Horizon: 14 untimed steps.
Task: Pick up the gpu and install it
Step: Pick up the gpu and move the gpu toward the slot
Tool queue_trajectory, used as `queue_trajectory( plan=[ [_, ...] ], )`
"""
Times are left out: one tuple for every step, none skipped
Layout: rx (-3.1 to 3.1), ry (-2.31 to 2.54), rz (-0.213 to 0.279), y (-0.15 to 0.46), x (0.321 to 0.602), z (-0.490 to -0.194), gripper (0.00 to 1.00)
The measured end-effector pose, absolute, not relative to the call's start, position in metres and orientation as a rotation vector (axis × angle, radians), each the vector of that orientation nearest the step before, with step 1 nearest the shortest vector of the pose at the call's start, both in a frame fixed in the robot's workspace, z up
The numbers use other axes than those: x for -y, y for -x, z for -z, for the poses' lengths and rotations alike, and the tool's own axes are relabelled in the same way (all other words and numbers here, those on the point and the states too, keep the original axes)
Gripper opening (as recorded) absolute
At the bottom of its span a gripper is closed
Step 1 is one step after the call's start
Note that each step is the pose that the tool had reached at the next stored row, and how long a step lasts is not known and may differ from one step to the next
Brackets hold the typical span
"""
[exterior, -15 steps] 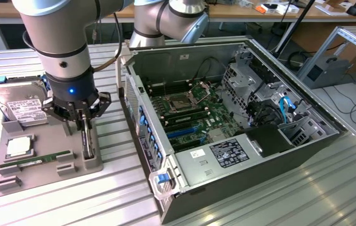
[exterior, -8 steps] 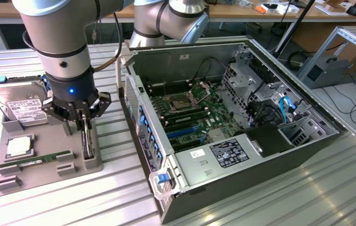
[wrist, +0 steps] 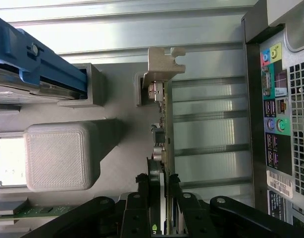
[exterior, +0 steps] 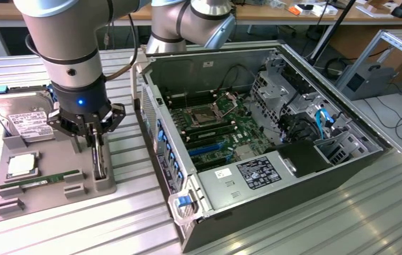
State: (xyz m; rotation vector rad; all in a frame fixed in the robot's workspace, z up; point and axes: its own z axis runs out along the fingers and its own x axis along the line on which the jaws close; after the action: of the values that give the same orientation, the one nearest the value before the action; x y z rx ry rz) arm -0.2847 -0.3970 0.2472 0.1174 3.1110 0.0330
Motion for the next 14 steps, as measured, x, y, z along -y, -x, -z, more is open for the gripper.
queue_trajectory(
  plan=[
    [-3.111, -0.117, -0.033, 0.2847, 0.397, -0.2473, 0.27],
    [-3.111, -0.117, -0.033, 0.2847, 0.397, -0.2474, 0.27],
    [-3.111, -0.117, -0.033, 0.2847, 0.397, -0.2476, 0.27],
    [-3.111, -0.117, -0.033, 0.2847, 0.397, -0.2477, 0.27],
    [-3.111, -0.117, -0.033, 0.2847, 0.397, -0.2484, 0.27],
    [-3.111, -0.117, -0.033, 0.2847, 0.397, -0.2492, 0.27],
    [-3.111, -0.117, -0.033, 0.2847, 0.397, -0.2493, 0.27],
    [-3.111, -0.117, -0.033, 0.2847, 0.397, -0.2495, 0.27],
    [-3.111, -0.117, -0.033, 0.2847, 0.397, -0.2497, 0.27],
    [-3.111, -0.117, -0.033, 0.2847, 0.397, -0.2498, 0.27],
    [-3.111, -0.117, -0.033, 0.2847, 0.397, -0.25, 0.27],
    [-3.111, -0.117, -0.033, 0.2847, 0.397, -0.2502, 0.27],
    [-3.111, -0.117, -0.033, 0.2847, 0.397, -0.2504, 0.27],
    [-3.111, -0.117, -0.033, 0.2847, 0.397, -0.2505, 0.27]
  ],
)
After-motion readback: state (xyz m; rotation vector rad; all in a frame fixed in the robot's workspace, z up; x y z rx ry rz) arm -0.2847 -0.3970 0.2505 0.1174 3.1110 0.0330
